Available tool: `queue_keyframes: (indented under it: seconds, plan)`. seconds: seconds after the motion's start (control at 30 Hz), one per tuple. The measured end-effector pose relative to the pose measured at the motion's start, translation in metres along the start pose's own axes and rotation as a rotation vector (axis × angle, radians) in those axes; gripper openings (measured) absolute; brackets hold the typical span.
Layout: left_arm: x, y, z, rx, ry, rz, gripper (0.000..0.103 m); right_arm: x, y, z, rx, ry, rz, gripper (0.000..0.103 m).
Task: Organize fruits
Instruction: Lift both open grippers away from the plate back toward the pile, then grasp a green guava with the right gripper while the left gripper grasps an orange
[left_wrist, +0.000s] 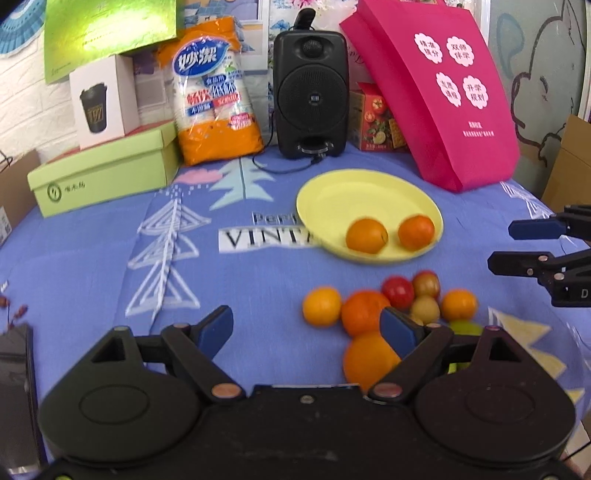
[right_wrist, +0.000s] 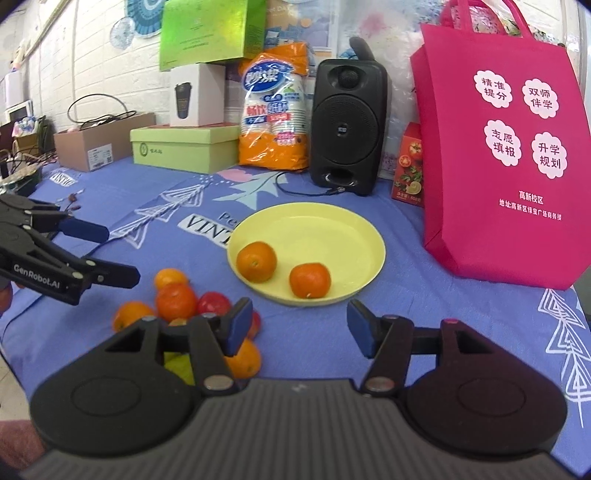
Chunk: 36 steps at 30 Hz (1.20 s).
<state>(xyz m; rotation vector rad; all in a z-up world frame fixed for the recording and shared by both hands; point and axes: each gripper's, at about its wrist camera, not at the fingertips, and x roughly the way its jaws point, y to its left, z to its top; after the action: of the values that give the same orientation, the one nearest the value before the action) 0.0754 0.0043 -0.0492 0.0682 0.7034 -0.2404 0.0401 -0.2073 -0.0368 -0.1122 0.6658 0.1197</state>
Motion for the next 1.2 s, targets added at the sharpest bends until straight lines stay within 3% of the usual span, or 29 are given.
queue_keyframes:
  seconds: [0.3, 0.6, 0.87, 1.0, 1.2]
  plan:
    - [-0.016, -0.008, -0.036, 0.003, 0.031, -0.028, 0.087, -0.018, 0.027, -0.027, -0.06, 0.046, 0.068, 0.06]
    - [-0.009, -0.018, -0.047, 0.02, 0.054, -0.034, 0.087, -0.021, 0.048, -0.048, -0.076, 0.091, 0.152, 0.06]
    - [0.006, -0.027, -0.048, 0.108, 0.06, 0.022, 0.084, -0.003, 0.055, -0.056, -0.093, 0.134, 0.144, 0.059]
    - [0.014, -0.027, -0.044, 0.101, 0.05, -0.003, 0.082, 0.006, 0.052, -0.053, -0.066, 0.129, 0.138, 0.05]
    - [0.026, -0.023, -0.04, 0.083, 0.045, -0.034, 0.081, 0.019, 0.05, -0.048, -0.04, 0.123, 0.144, 0.049]
